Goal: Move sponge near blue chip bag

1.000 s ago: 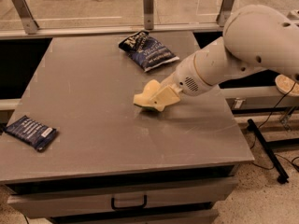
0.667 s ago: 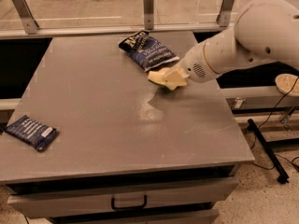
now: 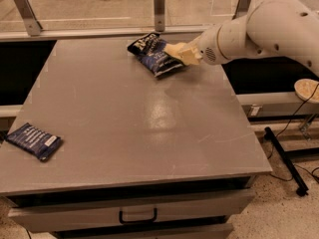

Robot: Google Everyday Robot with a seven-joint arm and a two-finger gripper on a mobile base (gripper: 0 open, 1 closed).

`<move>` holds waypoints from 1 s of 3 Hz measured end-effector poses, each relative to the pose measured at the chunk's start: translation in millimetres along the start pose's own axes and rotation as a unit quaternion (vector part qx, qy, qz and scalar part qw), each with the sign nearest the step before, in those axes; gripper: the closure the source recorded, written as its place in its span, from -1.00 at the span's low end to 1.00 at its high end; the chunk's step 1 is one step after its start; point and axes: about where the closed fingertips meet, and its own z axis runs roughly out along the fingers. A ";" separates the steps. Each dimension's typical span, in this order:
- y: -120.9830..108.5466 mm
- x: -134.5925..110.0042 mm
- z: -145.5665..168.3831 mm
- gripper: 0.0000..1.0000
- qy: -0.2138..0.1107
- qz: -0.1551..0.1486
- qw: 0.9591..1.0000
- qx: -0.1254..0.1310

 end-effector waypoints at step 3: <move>-19.5 -18.3 33.9 -0.30 0.003 -0.047 0.998 0.048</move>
Offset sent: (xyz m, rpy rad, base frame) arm 0.0315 0.0086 0.0031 -0.0504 -0.0751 -0.0314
